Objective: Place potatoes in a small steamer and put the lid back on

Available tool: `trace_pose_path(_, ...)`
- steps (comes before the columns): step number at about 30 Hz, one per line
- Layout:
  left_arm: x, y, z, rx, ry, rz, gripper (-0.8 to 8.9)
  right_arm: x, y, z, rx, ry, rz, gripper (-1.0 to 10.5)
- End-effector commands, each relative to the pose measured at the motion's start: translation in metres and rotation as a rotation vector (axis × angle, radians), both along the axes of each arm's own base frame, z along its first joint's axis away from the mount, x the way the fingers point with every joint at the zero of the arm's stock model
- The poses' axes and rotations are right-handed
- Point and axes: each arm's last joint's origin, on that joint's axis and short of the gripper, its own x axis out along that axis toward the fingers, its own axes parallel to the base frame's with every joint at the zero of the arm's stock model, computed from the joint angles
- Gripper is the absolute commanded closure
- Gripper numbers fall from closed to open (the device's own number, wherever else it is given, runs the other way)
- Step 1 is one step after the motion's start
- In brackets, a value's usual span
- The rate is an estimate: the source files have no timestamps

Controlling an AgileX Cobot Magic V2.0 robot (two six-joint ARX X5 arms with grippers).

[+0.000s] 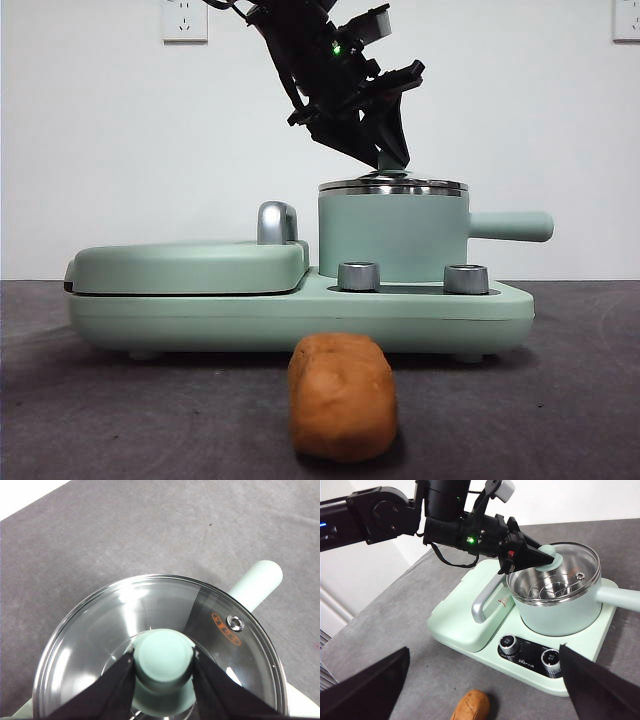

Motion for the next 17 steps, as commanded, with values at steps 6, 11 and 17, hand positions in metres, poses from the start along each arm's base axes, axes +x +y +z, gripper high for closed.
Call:
trace_pose_path(6, 0.003, -0.006, 0.004, -0.004, -0.037, -0.014, 8.08, -0.001, 0.0, 0.005, -0.009, -0.024, 0.002, 4.7)
trace_pose_path(11, -0.007, 0.004, 0.029, -0.018, -0.057, -0.01, 8.08, -0.001, 0.0, 0.005, -0.009, -0.024, 0.002, 4.7)
trace_pose_path(17, -0.02, 0.023, 0.064, -0.056, -0.107, 0.007, 8.08, -0.001, 0.0, 0.005, -0.01, -0.024, -0.001, 4.7)
